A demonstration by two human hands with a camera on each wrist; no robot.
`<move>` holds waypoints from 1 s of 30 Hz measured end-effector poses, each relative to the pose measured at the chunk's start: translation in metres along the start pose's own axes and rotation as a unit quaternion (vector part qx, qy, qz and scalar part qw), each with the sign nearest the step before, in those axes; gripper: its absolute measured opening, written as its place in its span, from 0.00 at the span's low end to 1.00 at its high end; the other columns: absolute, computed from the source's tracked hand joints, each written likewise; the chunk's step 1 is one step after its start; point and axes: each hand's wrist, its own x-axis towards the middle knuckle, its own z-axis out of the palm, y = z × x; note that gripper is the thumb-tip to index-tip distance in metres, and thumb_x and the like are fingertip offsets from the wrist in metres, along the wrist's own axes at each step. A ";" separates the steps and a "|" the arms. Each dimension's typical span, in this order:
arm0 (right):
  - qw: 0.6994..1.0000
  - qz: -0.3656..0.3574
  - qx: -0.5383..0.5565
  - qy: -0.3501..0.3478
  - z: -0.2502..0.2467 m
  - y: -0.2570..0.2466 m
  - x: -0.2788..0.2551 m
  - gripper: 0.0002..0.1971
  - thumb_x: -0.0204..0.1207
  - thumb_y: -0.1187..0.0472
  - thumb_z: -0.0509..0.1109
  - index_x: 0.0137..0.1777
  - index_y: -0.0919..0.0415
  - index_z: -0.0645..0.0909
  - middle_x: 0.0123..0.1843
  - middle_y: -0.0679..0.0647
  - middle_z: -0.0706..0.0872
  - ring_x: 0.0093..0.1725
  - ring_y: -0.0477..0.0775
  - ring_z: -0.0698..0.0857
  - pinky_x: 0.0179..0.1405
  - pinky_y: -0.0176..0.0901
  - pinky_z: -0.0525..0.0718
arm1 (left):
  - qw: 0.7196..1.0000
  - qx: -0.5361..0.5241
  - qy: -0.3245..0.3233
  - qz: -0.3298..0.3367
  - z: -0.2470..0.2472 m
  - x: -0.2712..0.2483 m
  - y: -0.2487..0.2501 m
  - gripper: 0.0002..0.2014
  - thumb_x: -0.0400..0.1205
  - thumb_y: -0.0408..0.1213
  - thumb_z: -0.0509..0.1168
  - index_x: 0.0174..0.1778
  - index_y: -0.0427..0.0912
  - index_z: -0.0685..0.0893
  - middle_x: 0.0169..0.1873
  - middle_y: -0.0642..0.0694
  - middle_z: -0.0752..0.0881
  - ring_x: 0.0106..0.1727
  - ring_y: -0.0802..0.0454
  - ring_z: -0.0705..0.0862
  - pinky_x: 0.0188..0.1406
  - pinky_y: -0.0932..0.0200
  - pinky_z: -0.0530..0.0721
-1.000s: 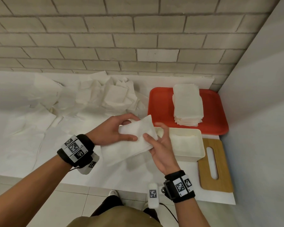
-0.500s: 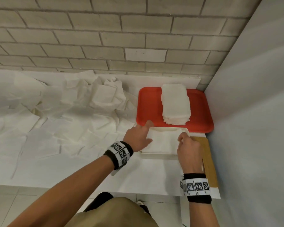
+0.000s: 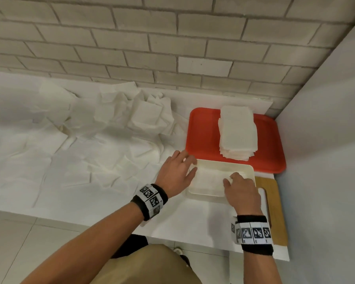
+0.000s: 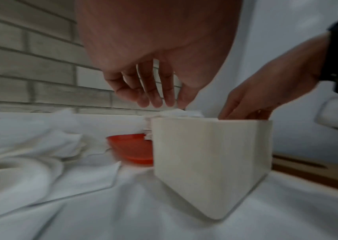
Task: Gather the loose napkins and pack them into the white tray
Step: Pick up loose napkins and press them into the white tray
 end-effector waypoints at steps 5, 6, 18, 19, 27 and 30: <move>0.979 -0.105 0.089 0.152 -0.013 -0.061 -0.037 0.12 0.90 0.53 0.70 0.71 0.53 0.84 0.59 0.56 0.92 0.55 0.63 0.91 0.46 0.51 0.84 | 0.989 0.021 -0.008 -0.144 -0.045 -0.018 -0.107 0.13 0.83 0.43 0.74 0.61 0.44 0.85 0.56 0.46 0.85 0.57 0.39 0.82 0.49 0.41 0.88; 0.971 -0.135 0.119 0.156 -0.010 -0.080 -0.042 0.11 0.89 0.54 0.71 0.68 0.52 0.85 0.57 0.54 0.92 0.53 0.61 0.91 0.44 0.49 0.84 | 0.981 0.050 -0.037 -0.181 -0.053 -0.024 -0.133 0.20 0.81 0.48 0.76 0.64 0.44 0.83 0.61 0.44 0.84 0.63 0.37 0.81 0.54 0.40 0.87; 0.980 -0.147 0.133 0.014 0.104 -0.261 0.067 0.39 0.77 0.59 0.81 0.84 0.53 0.65 0.72 0.62 0.81 0.70 0.70 0.84 0.65 0.63 0.87 | 0.974 0.015 -0.051 -0.220 -0.107 -0.082 -0.273 0.08 0.89 0.41 0.69 0.61 0.46 0.87 0.59 0.46 0.92 0.57 0.38 0.90 0.52 0.47 0.86; 0.983 -0.143 0.113 0.033 0.113 -0.266 0.075 0.35 0.77 0.60 0.80 0.81 0.52 0.69 0.69 0.61 0.83 0.68 0.70 0.84 0.62 0.63 0.87 | 0.978 -0.016 -0.024 -0.207 -0.116 -0.080 -0.273 0.07 0.89 0.41 0.69 0.60 0.46 0.88 0.55 0.47 0.93 0.54 0.40 0.91 0.52 0.47 0.87; 0.974 -0.109 0.171 0.103 0.141 -0.270 0.092 0.23 0.76 0.64 0.81 0.70 0.49 0.84 0.67 0.63 0.78 0.61 0.70 0.83 0.63 0.59 0.88 | 0.886 -0.369 0.208 -0.187 -0.217 -0.056 -0.242 0.08 0.91 0.30 0.67 0.58 0.49 0.84 0.50 0.63 0.92 0.51 0.68 0.88 0.52 0.74 0.83; 0.966 -0.108 0.202 0.123 0.134 -0.273 0.089 0.19 0.81 0.69 0.71 0.67 0.52 0.90 0.67 0.61 0.81 0.62 0.69 0.87 0.66 0.58 0.88 | 0.853 -0.431 0.189 -0.225 -0.208 -0.058 -0.257 0.05 0.91 0.31 0.68 0.55 0.45 0.81 0.44 0.63 0.92 0.45 0.65 0.90 0.47 0.68 0.86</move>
